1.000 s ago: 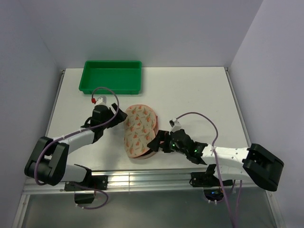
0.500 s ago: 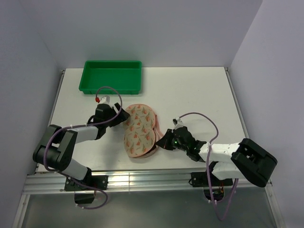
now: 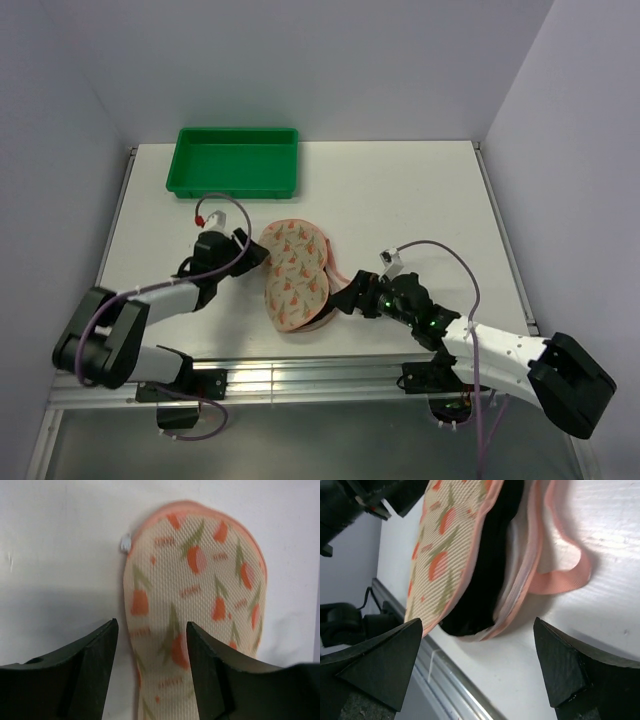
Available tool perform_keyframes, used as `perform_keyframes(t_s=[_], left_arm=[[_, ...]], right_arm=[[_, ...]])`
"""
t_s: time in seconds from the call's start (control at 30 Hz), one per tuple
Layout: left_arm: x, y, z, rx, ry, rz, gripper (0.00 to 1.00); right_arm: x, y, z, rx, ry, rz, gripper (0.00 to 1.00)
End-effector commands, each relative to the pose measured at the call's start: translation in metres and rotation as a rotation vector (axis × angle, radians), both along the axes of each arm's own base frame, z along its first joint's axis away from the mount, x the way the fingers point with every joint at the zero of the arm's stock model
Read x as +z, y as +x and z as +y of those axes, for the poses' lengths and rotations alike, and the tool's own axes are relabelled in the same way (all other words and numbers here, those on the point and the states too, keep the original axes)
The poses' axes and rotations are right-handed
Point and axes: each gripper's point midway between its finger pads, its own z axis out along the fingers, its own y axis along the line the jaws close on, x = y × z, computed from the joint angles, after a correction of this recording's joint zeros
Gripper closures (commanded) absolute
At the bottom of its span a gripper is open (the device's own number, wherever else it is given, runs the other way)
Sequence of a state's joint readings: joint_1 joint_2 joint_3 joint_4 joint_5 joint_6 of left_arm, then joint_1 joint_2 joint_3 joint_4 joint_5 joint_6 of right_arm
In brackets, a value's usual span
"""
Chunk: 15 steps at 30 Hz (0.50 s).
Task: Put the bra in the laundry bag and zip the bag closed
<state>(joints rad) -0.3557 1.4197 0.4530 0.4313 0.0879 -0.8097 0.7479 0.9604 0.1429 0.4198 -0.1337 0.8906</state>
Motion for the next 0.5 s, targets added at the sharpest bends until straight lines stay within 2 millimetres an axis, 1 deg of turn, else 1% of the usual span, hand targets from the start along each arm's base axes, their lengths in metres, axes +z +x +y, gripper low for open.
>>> perform_keyframes(t_s=[0.0, 0.03, 0.07, 0.1, 0.13, 0.17, 0.2, 0.23, 0.27, 0.3, 0.33, 0.37, 0.4, 0.43, 0.47], left_arm=[[0.02, -0.023, -0.002, 0.014, -0.053, -0.042, 0.37], [0.011, -0.038, -0.002, 0.0, -0.036, -0.018, 0.36], [0.012, -0.042, -0.001, -0.001, -0.033, -0.019, 0.33], [0.02, -0.044, -0.001, -0.002, -0.041, -0.044, 0.31], [0.018, -0.048, 0.001, -0.005, -0.033, -0.033, 0.3], [0.02, -0.049, 0.0, -0.011, -0.035, -0.039, 0.28], [0.021, -0.05, -0.002, -0.023, -0.041, -0.039, 0.28], [0.024, -0.053, -0.011, -0.065, -0.066, -0.034, 0.29], [0.024, -0.055, -0.017, -0.086, -0.075, -0.029, 0.38], [0.021, -0.058, -0.022, -0.097, -0.079, -0.007, 0.41], [0.022, -0.063, -0.033, -0.125, -0.08, -0.001, 0.44], [0.018, -0.068, -0.037, -0.134, -0.073, 0.015, 0.57], [0.016, -0.072, -0.043, -0.138, -0.076, 0.03, 0.63], [0.016, -0.075, -0.048, -0.141, -0.075, 0.035, 0.68], [0.011, -0.081, -0.052, -0.141, -0.055, 0.049, 0.75]], right_arm=[[-0.002, -0.012, -0.001, 0.01, -0.003, 0.029, 0.0], [0.001, -0.015, 0.003, 0.032, -0.002, 0.027, 0.0], [0.005, -0.016, 0.008, 0.046, 0.003, 0.025, 0.0], [0.013, -0.017, 0.014, 0.063, 0.028, 0.008, 0.0], [0.018, -0.02, 0.019, 0.084, 0.049, -0.001, 0.0], [0.023, -0.024, 0.026, 0.105, 0.067, -0.006, 0.0], [0.027, -0.025, 0.03, 0.116, 0.08, -0.016, 0.0], [0.028, -0.025, 0.033, 0.121, 0.074, -0.014, 0.0], [0.027, -0.026, 0.037, 0.132, 0.06, -0.008, 0.0], [0.024, -0.026, 0.038, 0.129, 0.044, 0.003, 0.0], [0.022, -0.023, 0.037, 0.108, 0.035, 0.004, 0.0], [0.018, -0.022, 0.037, 0.096, 0.023, 0.022, 0.0], [0.015, -0.02, 0.036, 0.085, 0.013, 0.029, 0.0], [0.012, -0.019, 0.036, 0.075, 0.003, 0.036, 0.0], [0.007, -0.016, 0.036, 0.064, -0.017, 0.046, 0.0]])
